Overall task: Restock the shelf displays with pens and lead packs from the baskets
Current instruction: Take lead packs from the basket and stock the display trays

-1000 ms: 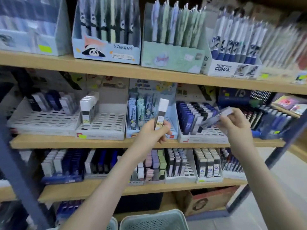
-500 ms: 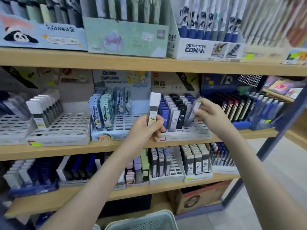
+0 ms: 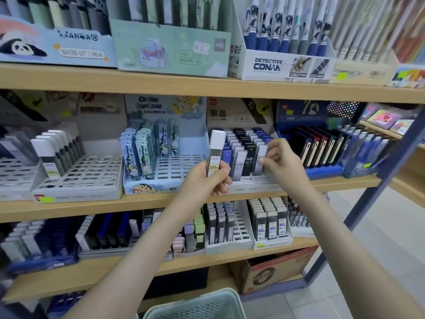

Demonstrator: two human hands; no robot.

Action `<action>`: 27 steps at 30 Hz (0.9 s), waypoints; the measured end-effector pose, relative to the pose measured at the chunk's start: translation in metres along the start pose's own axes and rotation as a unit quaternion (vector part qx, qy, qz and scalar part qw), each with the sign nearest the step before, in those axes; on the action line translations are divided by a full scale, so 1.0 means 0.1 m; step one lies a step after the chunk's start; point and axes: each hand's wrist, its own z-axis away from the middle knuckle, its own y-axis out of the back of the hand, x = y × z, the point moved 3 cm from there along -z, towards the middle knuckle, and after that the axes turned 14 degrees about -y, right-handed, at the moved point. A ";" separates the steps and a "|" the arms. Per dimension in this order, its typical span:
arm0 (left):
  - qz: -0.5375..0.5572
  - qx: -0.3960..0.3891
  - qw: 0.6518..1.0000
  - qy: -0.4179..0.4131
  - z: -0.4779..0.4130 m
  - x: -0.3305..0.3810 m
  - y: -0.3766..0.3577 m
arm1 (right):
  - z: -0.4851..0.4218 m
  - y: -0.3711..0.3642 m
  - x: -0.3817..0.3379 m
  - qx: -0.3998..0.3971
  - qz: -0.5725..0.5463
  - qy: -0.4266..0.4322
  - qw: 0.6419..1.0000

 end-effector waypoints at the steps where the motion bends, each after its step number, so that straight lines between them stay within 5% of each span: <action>1: 0.000 -0.002 1.000 0.001 0.01 0.01 0.00 | 0.04 0.01 -0.02 0.015 -0.001 0.001 1.000; 6: 0.017 -0.047 0.999 0.009 0.15 0.11 0.11 | 0.44 0.08 -0.46 0.106 -0.072 0.063 0.990; 12: 0.026 -0.145 0.988 0.053 0.47 0.33 0.50 | 0.91 -0.56 -1.09 -0.175 -0.160 0.025 0.971; 15: -0.044 -0.115 0.992 0.027 0.60 0.42 0.93 | 0.97 -0.84 -1.28 -0.196 -0.183 0.022 0.963; 17: -0.189 -0.040 0.980 -0.042 0.68 0.48 1.32 | 1.03 -1.03 -1.45 -0.201 -0.230 0.024 0.952; 19: -0.376 0.042 0.913 -0.156 0.83 0.57 1.81 | 1.08 -1.28 -1.65 -0.205 -0.254 0.033 0.945; 22: -0.634 0.077 0.700 -0.320 1.10 0.56 2.57 | 1.18 -1.71 -2.00 -0.212 -0.261 0.069 0.939; 23: -0.666 0.083 0.659 -0.338 1.18 0.50 2.79 | 1.22 -1.87 -2.11 -0.213 -0.261 0.081 0.938; 27: -0.710 0.066 0.596 -0.370 1.31 0.32 3.22 | 1.25 -2.44 -2.39 -0.185 -0.191 0.121 0.956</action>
